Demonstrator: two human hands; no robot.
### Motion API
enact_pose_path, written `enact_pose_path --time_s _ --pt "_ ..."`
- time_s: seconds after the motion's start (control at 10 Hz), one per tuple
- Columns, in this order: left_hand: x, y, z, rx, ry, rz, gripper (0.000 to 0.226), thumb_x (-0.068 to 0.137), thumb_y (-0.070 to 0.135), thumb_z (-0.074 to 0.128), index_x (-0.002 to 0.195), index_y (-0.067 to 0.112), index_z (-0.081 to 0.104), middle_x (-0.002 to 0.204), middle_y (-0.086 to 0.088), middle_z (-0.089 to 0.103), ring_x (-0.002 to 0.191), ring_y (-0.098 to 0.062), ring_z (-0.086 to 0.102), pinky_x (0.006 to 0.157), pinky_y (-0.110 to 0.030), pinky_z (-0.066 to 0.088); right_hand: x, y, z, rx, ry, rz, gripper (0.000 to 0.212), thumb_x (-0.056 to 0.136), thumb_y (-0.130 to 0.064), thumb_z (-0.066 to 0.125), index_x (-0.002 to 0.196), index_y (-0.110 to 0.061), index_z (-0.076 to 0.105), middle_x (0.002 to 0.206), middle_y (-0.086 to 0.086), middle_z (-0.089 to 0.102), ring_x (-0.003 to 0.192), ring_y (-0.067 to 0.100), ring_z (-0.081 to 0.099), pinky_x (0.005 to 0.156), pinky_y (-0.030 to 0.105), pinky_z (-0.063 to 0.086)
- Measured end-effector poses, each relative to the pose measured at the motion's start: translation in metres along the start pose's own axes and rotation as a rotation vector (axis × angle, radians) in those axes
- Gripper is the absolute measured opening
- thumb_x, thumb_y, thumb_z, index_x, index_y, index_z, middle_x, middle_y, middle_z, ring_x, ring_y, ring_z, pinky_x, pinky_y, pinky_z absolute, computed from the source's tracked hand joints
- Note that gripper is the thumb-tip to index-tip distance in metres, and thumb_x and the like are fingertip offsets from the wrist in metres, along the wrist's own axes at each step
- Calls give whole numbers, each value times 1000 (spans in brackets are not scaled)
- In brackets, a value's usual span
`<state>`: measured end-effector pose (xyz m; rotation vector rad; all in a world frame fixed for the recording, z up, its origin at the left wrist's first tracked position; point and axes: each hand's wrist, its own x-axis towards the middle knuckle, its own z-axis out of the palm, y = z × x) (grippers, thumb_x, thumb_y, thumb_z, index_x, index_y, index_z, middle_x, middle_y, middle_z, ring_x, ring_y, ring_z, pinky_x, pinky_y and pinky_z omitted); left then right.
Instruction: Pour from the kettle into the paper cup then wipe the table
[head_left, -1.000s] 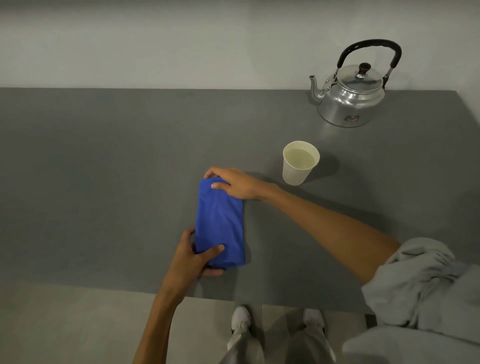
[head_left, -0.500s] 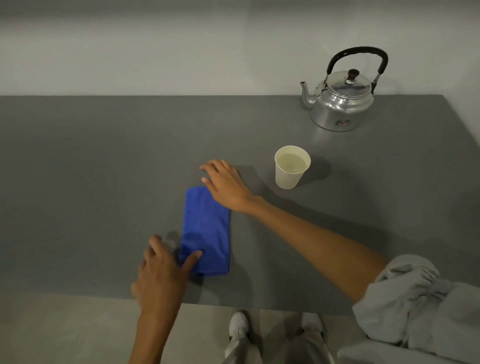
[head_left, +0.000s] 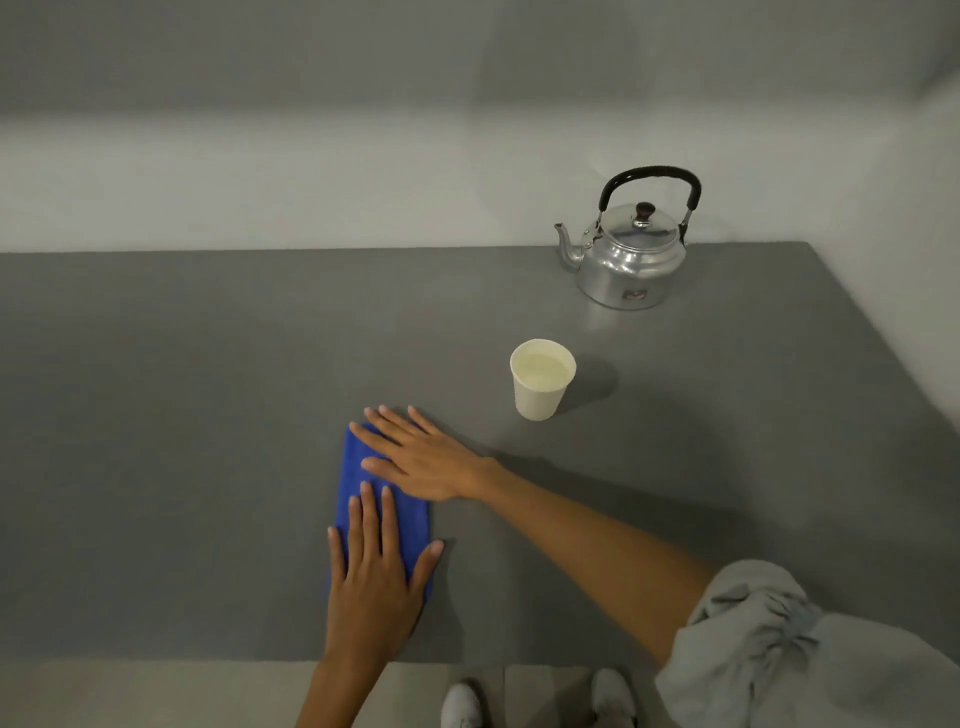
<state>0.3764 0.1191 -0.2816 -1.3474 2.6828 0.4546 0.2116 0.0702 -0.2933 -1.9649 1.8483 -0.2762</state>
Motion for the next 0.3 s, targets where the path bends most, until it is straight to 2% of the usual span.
enact_pose_path --time_s 0.1,0.2,0.3 --pt "5 9 -8 28 -23 4 107 55 79 -32 141 16 -22 154 -10 -22 143 -28 -18 117 -43 -8 -21 2 -24 241 64 -19 56 99 -42 29 149 -21 13 159 3 14 145 15 9 119 38 10" --pt "16 20 -27 42 -3 63 104 52 78 -36 138 19 -29 152 -6 -29 141 -23 -26 118 -43 -9 -51 -3 -48 385 263 2 46 98 -42 35 140 -23 34 142 4 45 129 17 41 108 35 36" --pt "42 42 -60 24 50 138 108 55 79 -30 144 20 -20 158 -6 -19 145 -22 -19 119 -43 -6 -74 4 -80 406 592 -2 31 96 -42 38 119 -25 49 110 -4 59 99 3 52 90 13 38"
